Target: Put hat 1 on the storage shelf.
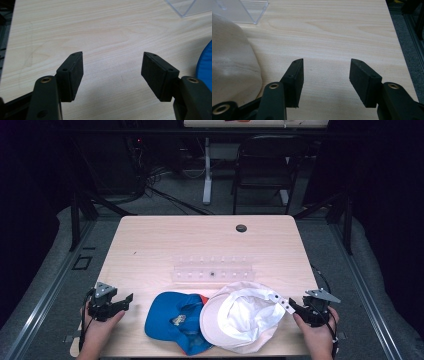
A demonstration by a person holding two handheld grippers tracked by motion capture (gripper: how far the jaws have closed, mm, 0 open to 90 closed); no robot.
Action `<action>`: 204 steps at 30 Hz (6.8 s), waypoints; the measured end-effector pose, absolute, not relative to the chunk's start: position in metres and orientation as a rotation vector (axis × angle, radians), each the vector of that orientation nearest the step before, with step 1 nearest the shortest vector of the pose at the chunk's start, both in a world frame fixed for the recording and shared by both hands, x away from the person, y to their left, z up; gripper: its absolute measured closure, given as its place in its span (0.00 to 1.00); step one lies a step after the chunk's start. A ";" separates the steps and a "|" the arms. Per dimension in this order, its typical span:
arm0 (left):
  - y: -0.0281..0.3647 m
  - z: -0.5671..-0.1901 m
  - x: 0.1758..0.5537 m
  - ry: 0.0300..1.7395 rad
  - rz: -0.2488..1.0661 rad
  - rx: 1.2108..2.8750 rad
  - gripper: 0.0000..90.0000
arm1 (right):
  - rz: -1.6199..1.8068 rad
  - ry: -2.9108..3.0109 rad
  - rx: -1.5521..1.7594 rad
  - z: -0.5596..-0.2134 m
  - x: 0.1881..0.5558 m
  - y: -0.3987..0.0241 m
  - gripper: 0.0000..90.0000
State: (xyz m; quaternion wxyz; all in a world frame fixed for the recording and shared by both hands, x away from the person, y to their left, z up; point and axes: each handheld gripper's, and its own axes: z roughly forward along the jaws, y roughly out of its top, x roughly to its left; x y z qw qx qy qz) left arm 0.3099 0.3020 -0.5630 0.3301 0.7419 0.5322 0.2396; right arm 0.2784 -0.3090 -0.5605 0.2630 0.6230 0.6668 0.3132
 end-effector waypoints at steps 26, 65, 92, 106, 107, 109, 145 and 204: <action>0.289 -0.540 0.304 1.297 0.565 1.907 0.53 | 1.013 1.852 1.656 -0.478 0.246 -0.305 0.61; 0.286 -0.544 0.304 1.274 0.544 1.941 0.53 | 1.079 2.237 1.897 -0.492 0.288 -0.292 0.72; 0.285 -0.545 0.305 1.272 0.545 1.948 0.53 | 0.780 2.409 1.860 -0.464 0.295 -0.265 0.82; 0.285 -0.545 0.305 1.277 0.543 1.951 0.53 | 0.630 2.509 1.816 -0.445 0.303 -0.245 0.89; 0.285 -0.545 0.305 1.277 0.543 1.951 0.53 | 0.630 2.509 1.816 -0.445 0.303 -0.245 0.89; 0.286 -0.546 0.306 1.276 0.542 1.943 0.53 | 0.602 2.514 1.824 -0.442 0.306 -0.243 0.89; 0.286 -0.547 0.306 1.276 0.538 1.937 0.53 | 0.694 2.556 1.881 -0.370 0.316 -0.223 0.91; 0.281 -0.547 0.304 1.239 0.547 1.938 0.53 | 1.693 2.314 2.197 -0.304 0.341 -0.247 0.91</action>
